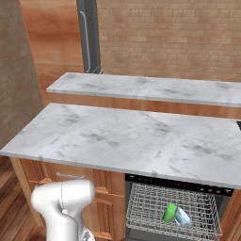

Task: Pick up the cup and bowl from the counter, place them in the dishwasher, and close the dishwasher door.

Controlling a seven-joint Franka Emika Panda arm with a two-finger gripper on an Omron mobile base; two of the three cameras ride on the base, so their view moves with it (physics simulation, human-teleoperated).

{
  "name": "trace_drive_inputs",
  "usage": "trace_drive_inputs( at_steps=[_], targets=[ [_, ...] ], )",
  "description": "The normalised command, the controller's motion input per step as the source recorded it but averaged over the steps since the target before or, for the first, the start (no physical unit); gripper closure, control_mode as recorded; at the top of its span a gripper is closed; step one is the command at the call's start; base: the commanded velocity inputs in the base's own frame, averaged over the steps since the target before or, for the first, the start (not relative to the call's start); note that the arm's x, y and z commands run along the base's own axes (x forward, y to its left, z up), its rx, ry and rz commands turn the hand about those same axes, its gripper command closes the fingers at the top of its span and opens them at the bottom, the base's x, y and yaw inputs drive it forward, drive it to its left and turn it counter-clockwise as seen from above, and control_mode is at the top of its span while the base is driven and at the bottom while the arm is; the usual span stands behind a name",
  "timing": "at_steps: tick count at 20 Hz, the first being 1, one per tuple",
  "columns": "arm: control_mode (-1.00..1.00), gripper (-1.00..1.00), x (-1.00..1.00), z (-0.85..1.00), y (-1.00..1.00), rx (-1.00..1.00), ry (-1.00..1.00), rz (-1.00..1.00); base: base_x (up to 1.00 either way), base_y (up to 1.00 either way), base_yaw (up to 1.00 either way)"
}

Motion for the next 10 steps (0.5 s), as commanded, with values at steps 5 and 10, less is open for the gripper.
trace_drive_inputs(
  at_steps=[5,10],
  targets=[
    [-1.0,-1.0,0.64,-0.03,-0.02,0.02,-0.32,0.05,0.0,0.0,0.0],
    [-1.0,-1.0,0.68,-0.14,-0.03,0.0,-0.27,0.05,0.0,0.0,0.0]
  ],
)
